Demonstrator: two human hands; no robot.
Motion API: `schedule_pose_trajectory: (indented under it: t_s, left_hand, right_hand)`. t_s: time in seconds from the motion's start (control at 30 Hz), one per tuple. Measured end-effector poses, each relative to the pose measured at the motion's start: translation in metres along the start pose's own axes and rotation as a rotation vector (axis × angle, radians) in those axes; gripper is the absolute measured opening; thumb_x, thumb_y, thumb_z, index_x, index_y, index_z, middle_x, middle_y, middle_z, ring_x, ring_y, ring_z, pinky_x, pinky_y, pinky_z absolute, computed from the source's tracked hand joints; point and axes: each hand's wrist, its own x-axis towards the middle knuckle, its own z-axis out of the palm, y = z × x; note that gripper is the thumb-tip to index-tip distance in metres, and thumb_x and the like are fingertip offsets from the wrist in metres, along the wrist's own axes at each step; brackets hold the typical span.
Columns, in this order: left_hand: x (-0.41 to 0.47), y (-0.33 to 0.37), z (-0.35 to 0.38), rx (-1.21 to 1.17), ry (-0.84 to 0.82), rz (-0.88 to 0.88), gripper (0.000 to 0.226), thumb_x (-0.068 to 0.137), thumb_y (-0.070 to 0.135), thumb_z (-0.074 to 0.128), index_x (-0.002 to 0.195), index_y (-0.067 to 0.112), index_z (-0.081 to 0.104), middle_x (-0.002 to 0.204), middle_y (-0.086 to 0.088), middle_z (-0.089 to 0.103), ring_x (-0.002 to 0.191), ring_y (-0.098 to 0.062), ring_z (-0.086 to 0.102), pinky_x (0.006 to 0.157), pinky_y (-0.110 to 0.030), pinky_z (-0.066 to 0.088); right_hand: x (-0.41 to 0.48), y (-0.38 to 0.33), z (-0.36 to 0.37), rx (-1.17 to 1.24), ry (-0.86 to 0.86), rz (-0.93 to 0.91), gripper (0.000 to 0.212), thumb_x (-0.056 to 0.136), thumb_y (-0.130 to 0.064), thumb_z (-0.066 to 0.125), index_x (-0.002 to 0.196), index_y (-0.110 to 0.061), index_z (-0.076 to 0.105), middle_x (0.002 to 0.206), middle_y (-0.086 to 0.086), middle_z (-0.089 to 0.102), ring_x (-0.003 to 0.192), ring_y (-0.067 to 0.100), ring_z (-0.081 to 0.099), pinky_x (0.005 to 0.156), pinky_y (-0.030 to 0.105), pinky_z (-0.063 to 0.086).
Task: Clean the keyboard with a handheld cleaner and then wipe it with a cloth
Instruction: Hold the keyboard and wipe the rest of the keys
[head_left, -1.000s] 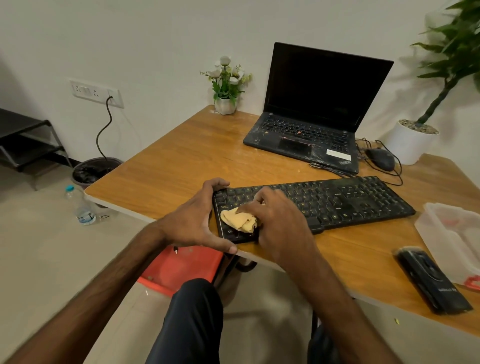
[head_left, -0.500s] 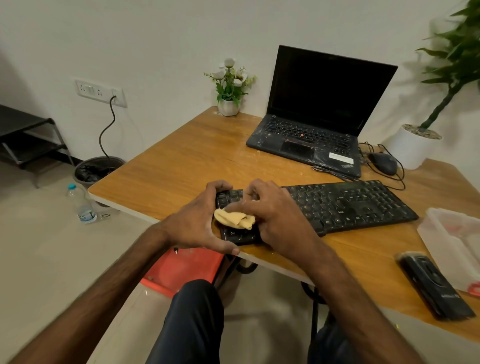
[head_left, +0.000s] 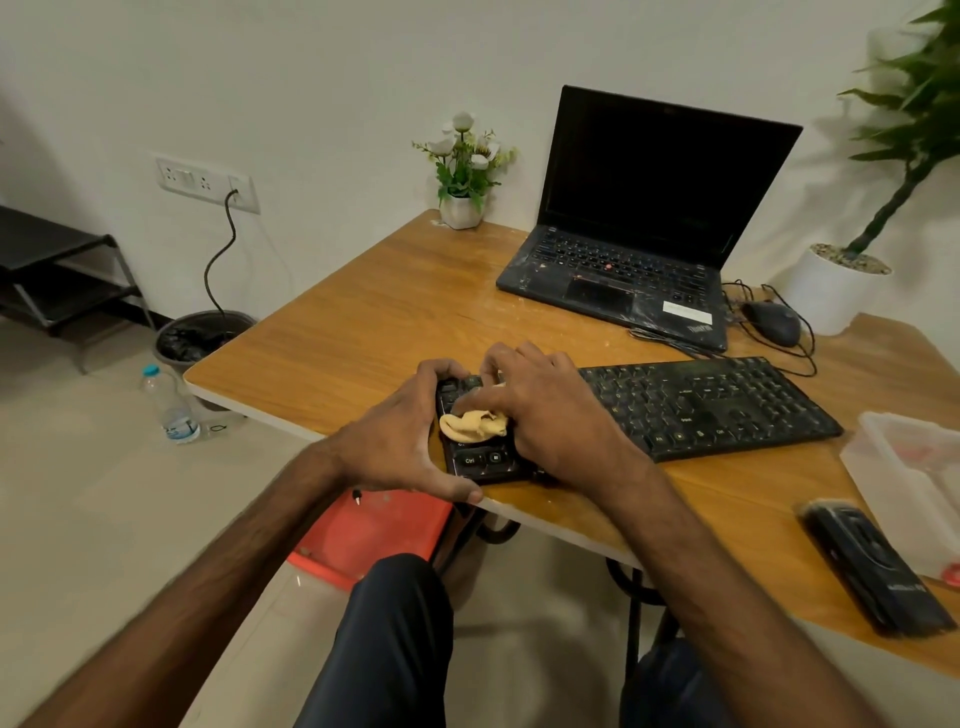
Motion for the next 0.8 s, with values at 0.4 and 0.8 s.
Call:
schedule_pose_trajectory:
  t_s: [0.4, 0.8]
  left_hand:
    - [-0.001, 0.0, 0.0, -0.002, 0.007, 0.005, 0.116, 0.053, 0.056, 0.093, 0.139, 0.031, 0.019, 0.134, 0.006, 0.044, 0.125, -0.007, 0.05, 0.103, -0.036, 0.05]
    - [-0.003, 0.002, 0.0, -0.001, 0.009, 0.04, 0.115, 0.052, 0.053, 0.092, 0.138, 0.03, 0.019, 0.136, 0.009, 0.041, 0.126, -0.003, 0.047, 0.105, -0.028, 0.045]
  right_hand:
    - [-0.006, 0.003, 0.013, 0.096, 0.107, 0.078, 0.046, 0.084, -0.011, 0.044, 0.115, -0.036, 0.068, 0.104, -0.001, 0.048, 0.095, 0.017, 0.043, 0.077, 0.037, 0.034]
    - [-0.067, 0.019, 0.013, -0.015, 0.138, 0.324, 0.059, 0.082, -0.01, 0.069, 0.132, -0.039, 0.057, 0.119, -0.001, 0.055, 0.104, 0.015, 0.049, 0.087, 0.031, 0.036]
